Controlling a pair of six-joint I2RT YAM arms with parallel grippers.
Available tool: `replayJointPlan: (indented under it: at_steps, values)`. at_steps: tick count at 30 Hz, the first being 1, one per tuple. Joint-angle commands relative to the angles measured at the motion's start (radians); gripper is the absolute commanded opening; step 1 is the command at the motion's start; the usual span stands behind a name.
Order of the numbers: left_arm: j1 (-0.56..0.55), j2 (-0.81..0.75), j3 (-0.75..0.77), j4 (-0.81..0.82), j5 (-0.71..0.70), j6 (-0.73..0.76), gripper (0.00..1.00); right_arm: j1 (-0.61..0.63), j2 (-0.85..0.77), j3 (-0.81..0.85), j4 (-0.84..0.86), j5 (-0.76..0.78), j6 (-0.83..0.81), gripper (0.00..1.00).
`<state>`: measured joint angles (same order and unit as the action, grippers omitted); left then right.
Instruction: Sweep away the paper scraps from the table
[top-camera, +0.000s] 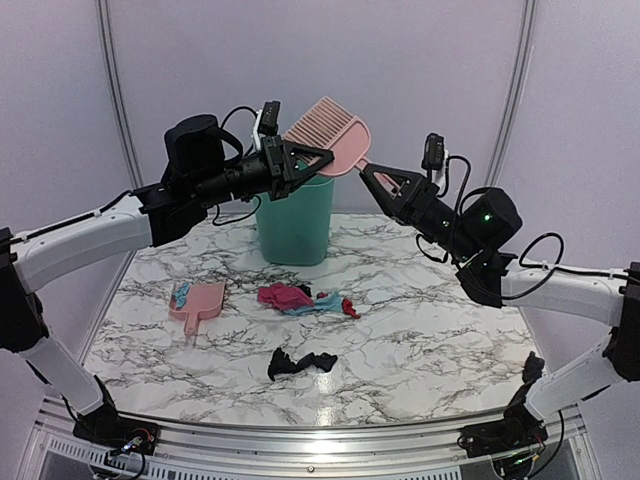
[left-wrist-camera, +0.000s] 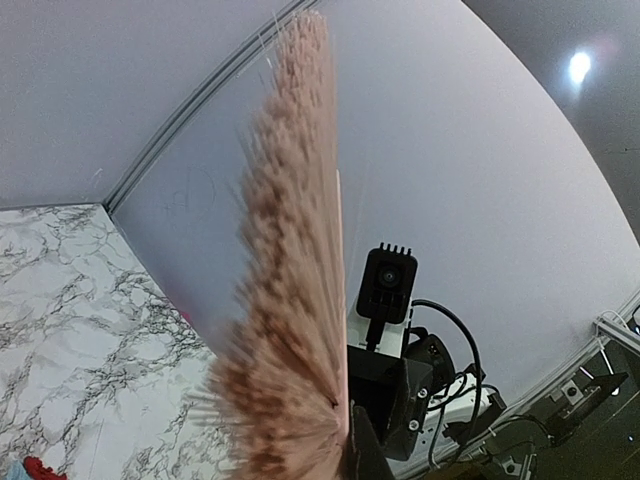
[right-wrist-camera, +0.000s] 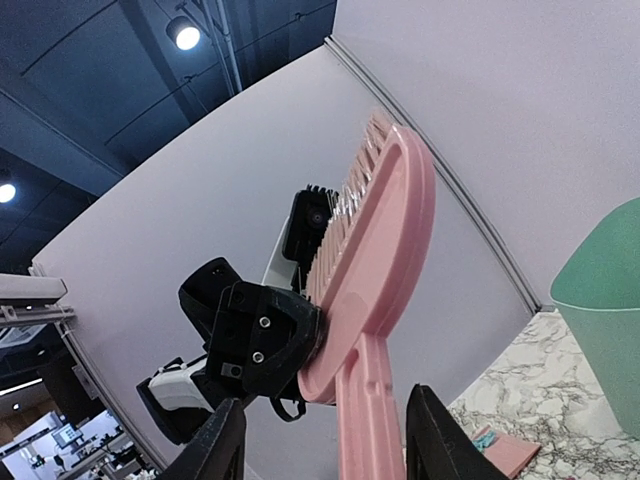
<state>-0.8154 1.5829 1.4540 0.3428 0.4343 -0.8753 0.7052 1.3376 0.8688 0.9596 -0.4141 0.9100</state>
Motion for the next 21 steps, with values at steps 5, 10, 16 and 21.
replayJointPlan:
  at_steps: [5, 10, 16, 21]
  values:
    - [0.004, -0.063, -0.051, 0.062, -0.018, 0.031, 0.0, 0.008, -0.015, 0.05, -0.064, 0.062, -0.025, 0.44]
    - [0.005, -0.058, -0.06, 0.063, -0.02, 0.034, 0.0, 0.01, -0.023, 0.072, -0.152, 0.08, -0.052, 0.38]
    - [0.005, -0.042, -0.053, 0.064, -0.02, 0.034, 0.0, 0.016, -0.015, 0.076, -0.162, 0.075, -0.056, 0.32]
    - [0.004, -0.035, -0.053, 0.064, -0.02, 0.035, 0.0, 0.017, -0.01, 0.082, -0.174, 0.06, -0.055, 0.28]
